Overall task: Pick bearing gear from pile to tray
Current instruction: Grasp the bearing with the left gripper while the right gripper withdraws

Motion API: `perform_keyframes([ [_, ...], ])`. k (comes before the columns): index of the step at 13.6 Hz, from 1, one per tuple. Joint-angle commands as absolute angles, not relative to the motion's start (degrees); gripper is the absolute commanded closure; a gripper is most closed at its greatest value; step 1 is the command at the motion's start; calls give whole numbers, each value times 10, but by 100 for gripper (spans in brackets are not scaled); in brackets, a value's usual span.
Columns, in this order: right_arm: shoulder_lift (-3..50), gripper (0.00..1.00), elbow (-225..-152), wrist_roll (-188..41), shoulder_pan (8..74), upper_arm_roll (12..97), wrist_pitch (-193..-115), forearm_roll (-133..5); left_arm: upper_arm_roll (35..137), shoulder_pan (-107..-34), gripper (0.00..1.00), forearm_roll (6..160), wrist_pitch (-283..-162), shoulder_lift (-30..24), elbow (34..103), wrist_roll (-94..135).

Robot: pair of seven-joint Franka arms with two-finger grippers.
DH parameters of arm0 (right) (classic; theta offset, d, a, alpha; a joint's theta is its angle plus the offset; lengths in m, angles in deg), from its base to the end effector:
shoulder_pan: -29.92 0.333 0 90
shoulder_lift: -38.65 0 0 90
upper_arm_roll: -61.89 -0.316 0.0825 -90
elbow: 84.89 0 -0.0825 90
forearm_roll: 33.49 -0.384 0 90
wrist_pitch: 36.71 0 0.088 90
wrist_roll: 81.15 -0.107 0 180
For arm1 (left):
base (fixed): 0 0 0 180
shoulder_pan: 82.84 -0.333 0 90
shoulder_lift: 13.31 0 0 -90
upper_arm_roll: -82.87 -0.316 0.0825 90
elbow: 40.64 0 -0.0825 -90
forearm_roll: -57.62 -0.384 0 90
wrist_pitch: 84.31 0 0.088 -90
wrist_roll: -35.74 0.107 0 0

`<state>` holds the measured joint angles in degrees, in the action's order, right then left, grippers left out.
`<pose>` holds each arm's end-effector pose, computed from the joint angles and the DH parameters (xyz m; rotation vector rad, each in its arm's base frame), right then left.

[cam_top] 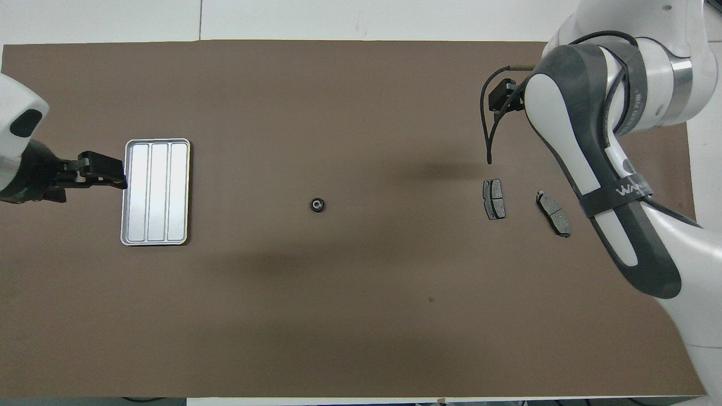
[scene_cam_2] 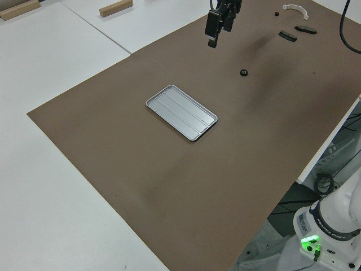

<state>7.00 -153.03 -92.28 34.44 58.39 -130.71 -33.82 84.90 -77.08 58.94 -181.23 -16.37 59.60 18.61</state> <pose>0.6996 0.0886 0.4599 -3.1148 0.0973 0.1638 0.5390 -0.0764 0.5794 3.1113 0.2587 -0.0140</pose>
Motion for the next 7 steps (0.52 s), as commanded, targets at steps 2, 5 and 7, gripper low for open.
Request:
perform_keyframes([
  [2,98,0,-1628,-866,318,581,-1386,-338,844,-672,0,595,-1901,-138,647,12],
  [5,119,0,-1720,-819,304,589,-1488,-330,843,-594,0,595,-1998,-63,660,-107],
  [7,121,0,-1749,-798,297,596,-1534,-330,842,-556,0,595,-2055,-18,680,-142],
])
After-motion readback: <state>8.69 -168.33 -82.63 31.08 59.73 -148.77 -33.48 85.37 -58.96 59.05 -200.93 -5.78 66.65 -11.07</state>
